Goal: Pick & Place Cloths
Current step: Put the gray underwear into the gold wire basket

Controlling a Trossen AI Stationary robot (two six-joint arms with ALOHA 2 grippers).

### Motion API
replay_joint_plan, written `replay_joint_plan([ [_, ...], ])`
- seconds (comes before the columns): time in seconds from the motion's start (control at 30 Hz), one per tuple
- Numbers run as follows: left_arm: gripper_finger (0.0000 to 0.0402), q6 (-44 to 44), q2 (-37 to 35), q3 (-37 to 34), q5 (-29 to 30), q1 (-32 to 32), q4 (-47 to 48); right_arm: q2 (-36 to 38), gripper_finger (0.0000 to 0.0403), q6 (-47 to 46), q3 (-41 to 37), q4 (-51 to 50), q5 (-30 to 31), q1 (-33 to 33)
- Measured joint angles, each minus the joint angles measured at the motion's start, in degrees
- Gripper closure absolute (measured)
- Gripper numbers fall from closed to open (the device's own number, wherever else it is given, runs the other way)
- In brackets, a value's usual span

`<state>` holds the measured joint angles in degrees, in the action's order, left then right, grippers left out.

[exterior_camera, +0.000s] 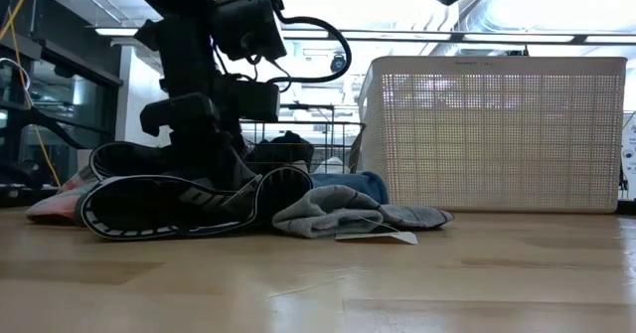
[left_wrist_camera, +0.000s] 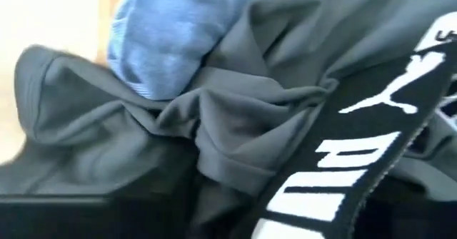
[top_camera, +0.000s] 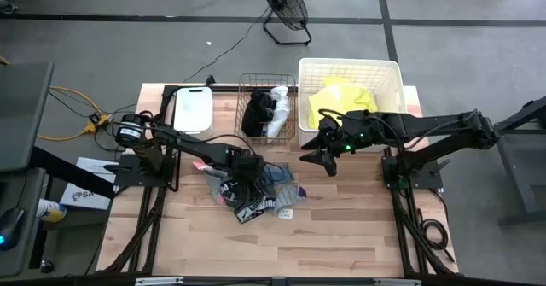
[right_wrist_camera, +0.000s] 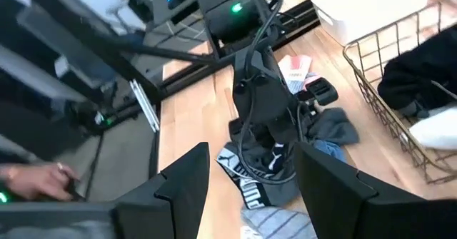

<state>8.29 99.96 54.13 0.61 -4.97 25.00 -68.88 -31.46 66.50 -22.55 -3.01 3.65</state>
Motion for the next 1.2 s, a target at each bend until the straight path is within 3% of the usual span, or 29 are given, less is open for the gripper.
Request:
replay_joint_plan([
  [0.1,0.0295,1.18,-0.21,-0.02,-0.17,-0.05,0.31,0.0,0.0206,3.99,0.0,-0.28,2.01,1.42],
  [0.2,0.0376,1.85,-0.59,-0.02,-0.33,-0.03,1.19,0.49,0.0206,4.19,0.0,-2.25,8.81,3.19],
  [0.37,0.0372,2.54,-3.1,-0.26,-0.06,-0.16,3.69,2.69,0.0206,5.1,-0.02,-10.15,26.2,9.04],
  [0.5,0.0381,2.41,-6.87,-0.55,0.18,-0.31,6.25,3.88,0.0206,6.04,-0.02,-12.0,33.3,13.35],
  [0.7,0.0381,2.45,-13.33,-0.32,0.16,-0.31,6.88,4.55,0.0206,4.42,-0.24,-10.54,35.02,15.98],
  [0.9,0.0381,0.96,-17.09,4.35,0.34,-0.3,7.3,5.7,0.0206,3.73,-8.91,3.76,33.92,15.83],
  [1.2,0.0381,0.51,-19.04,15.8,-0.45,-0.31,17.32,10.34,0.0206,1.41,-20.16,20.02,32.92,15.9],
])
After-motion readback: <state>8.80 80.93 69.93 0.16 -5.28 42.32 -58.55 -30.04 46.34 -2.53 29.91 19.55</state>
